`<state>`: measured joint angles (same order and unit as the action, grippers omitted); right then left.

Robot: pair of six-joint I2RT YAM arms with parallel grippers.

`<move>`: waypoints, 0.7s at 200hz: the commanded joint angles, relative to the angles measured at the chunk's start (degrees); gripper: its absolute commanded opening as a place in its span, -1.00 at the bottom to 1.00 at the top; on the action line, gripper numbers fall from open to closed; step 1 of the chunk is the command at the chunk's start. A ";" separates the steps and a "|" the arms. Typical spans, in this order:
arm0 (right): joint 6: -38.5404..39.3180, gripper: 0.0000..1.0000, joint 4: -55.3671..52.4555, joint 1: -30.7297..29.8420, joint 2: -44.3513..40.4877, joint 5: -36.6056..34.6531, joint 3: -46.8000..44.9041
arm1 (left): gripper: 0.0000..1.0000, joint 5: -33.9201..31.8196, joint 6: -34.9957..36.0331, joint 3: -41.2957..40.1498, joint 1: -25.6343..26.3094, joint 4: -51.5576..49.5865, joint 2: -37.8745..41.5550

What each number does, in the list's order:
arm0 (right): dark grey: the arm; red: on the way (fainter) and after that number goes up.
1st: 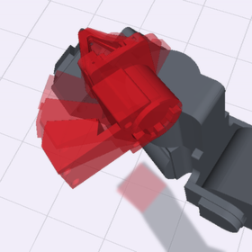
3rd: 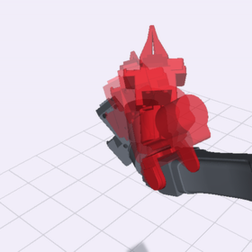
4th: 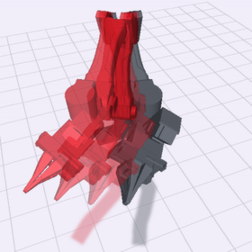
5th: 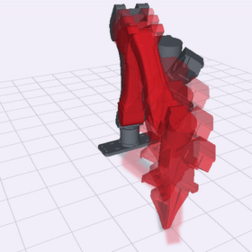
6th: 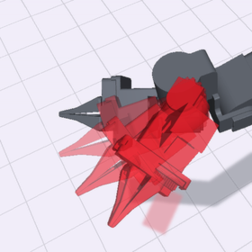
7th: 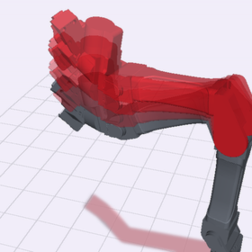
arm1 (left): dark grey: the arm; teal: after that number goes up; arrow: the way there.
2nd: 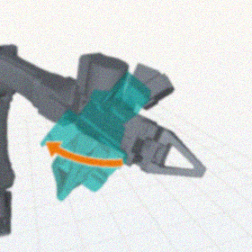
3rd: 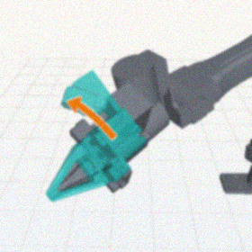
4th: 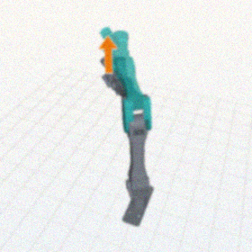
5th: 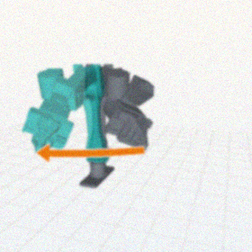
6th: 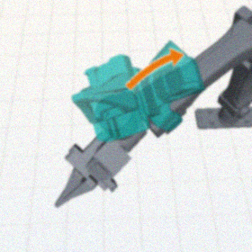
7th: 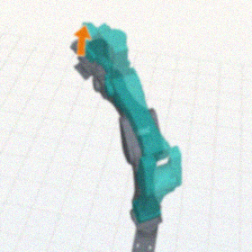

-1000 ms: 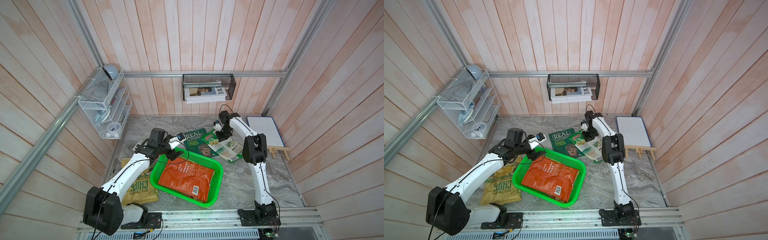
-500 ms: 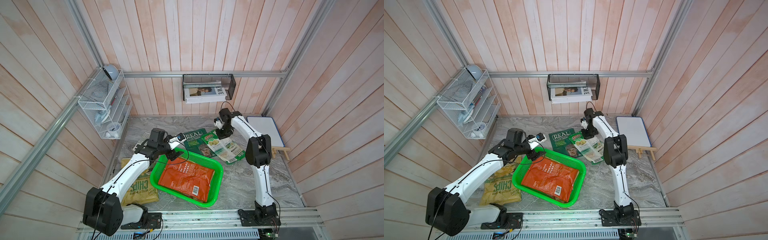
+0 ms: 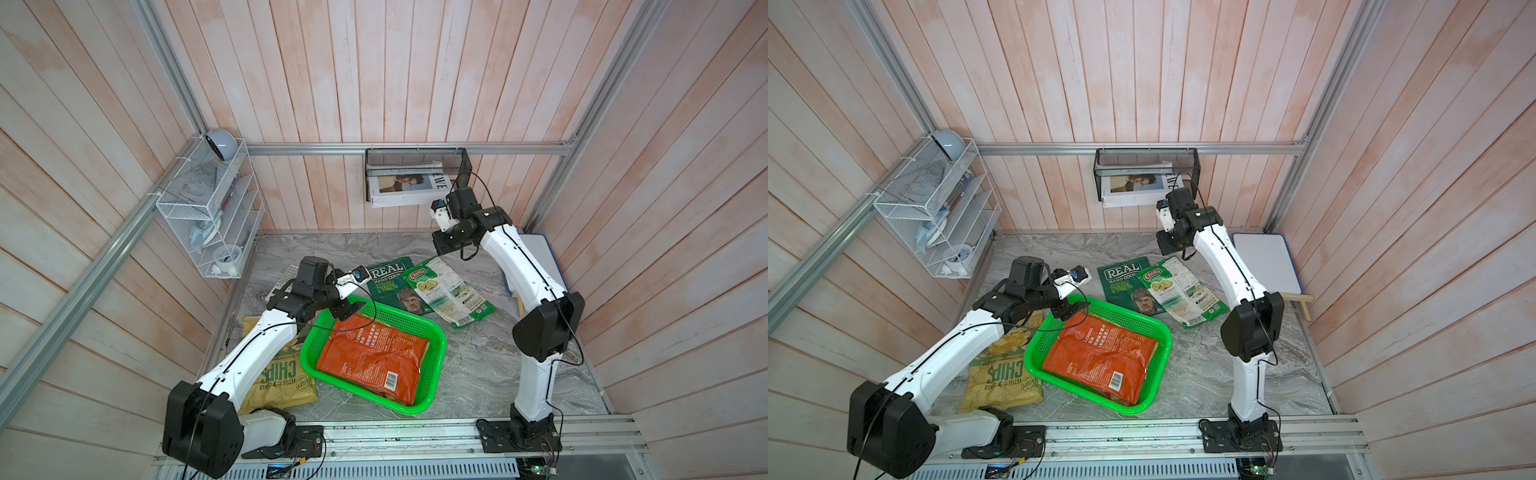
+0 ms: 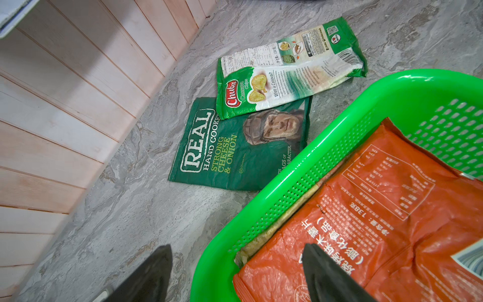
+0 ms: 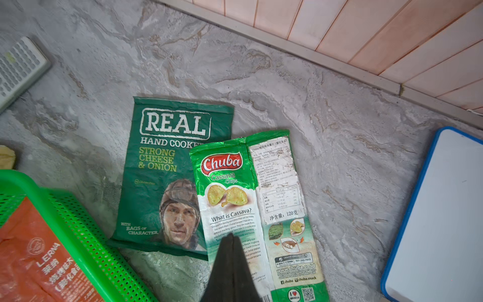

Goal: Put the potato chips into the basket
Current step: Pick up the potato chip from the center of the board.

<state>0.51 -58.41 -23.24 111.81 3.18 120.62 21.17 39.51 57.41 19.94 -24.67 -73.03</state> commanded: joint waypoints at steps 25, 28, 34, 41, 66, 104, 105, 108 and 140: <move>-3.82 -1.00 8.50 -2.65 -10.96 1.87 -9.84 | 0.67 -1.76 1.00 -1.31 -0.06 1.13 2.61; -4.16 -1.00 9.10 -2.68 -11.60 2.00 -10.54 | 0.67 -1.75 0.81 -1.41 -0.16 1.38 2.66; -4.80 -1.00 10.30 -2.79 -12.83 2.56 -11.93 | 0.67 -1.81 0.66 -1.51 -0.15 1.81 2.80; -5.41 -1.00 11.39 -2.82 -14.07 3.27 -13.42 | 0.67 -1.83 0.59 -1.59 -0.25 1.82 2.97; -6.66 -1.00 13.16 -2.77 -16.56 3.85 -16.30 | 0.66 -1.92 0.62 -2.01 -0.26 2.02 3.72; -6.01 -0.68 11.37 -1.78 -14.08 1.36 -16.71 | 0.66 -3.06 0.27 -2.21 -0.26 2.58 4.36; -6.07 -0.62 11.25 -1.70 -13.77 1.33 -16.59 | 0.66 -3.06 0.25 -2.21 -0.26 2.64 4.37; -6.20 -0.45 10.98 -1.30 -13.01 1.66 -16.33 | 0.67 -2.99 0.16 -2.27 -0.26 2.75 4.47; -6.57 0.10 9.21 3.46 -0.73 6.04 -10.25 | 0.67 -2.70 -0.31 -2.50 -0.24 3.21 4.72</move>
<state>-5.78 -47.59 -23.22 101.34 7.29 106.80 18.98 39.62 55.79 19.88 -22.76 -69.47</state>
